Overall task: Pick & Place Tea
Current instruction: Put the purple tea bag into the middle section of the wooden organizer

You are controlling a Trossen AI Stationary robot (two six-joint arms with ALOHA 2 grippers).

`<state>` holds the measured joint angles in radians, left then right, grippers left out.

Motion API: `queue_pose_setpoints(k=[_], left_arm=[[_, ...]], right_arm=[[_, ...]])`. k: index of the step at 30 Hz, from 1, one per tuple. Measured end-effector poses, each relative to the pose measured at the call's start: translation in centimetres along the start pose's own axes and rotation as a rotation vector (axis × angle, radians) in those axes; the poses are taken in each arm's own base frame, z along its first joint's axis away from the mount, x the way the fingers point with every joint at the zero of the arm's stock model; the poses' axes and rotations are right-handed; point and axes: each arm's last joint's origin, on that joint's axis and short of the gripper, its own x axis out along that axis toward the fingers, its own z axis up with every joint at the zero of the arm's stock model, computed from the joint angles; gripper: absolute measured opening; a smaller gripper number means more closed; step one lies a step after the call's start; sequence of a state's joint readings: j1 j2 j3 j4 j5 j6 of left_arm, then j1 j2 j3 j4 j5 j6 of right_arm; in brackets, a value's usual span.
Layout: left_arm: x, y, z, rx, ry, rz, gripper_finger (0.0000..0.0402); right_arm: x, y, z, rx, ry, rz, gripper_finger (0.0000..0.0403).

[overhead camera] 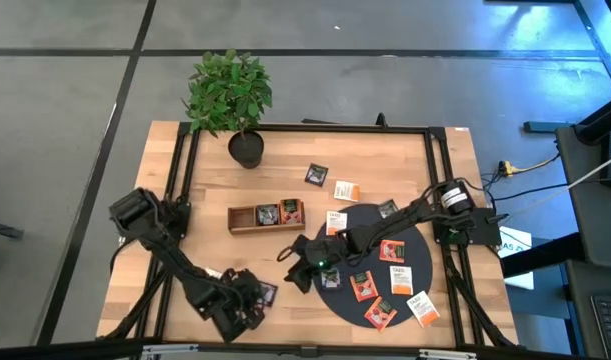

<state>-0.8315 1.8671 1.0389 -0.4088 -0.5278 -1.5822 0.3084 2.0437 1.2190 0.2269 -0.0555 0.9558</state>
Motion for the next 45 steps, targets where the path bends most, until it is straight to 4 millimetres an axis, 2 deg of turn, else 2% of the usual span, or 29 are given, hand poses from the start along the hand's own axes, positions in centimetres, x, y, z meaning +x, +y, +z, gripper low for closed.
queue_pose_setpoints(k=[8,13,20,25,35,45], left_arm=[[1.6,-0.6,3.0,0.04,-0.039,-0.028,0.0012],[2.1,-0.8,4.0,0.095,-0.011,-0.053,0.0011],[0.7,-0.7,3.9,0.177,0.031,-0.06,0.001],[0.2,0.0,3.1,0.151,0.078,0.005,0.0013],[2.6,-0.1,1.9,0.1,0.067,0.016,0.001],[3.9,-0.6,3.2,0.089,0.044,-0.033,0.0009]], right_arm=[[1.0,-1.0,-1.2,0.133,0.058,-0.044,0.0158],[1.6,-1.6,-1.5,0.164,0.071,-0.059,0.0158],[1.6,-1.7,-1.6,0.161,0.074,-0.061,0.0158],[1.6,-1.6,-1.6,0.159,0.07,-0.053,0.0158],[1.6,-1.6,-1.9,0.17,0.139,-0.03,0.0158],[1.4,-2.3,-2.2,0.179,0.176,-0.119,0.0158]])
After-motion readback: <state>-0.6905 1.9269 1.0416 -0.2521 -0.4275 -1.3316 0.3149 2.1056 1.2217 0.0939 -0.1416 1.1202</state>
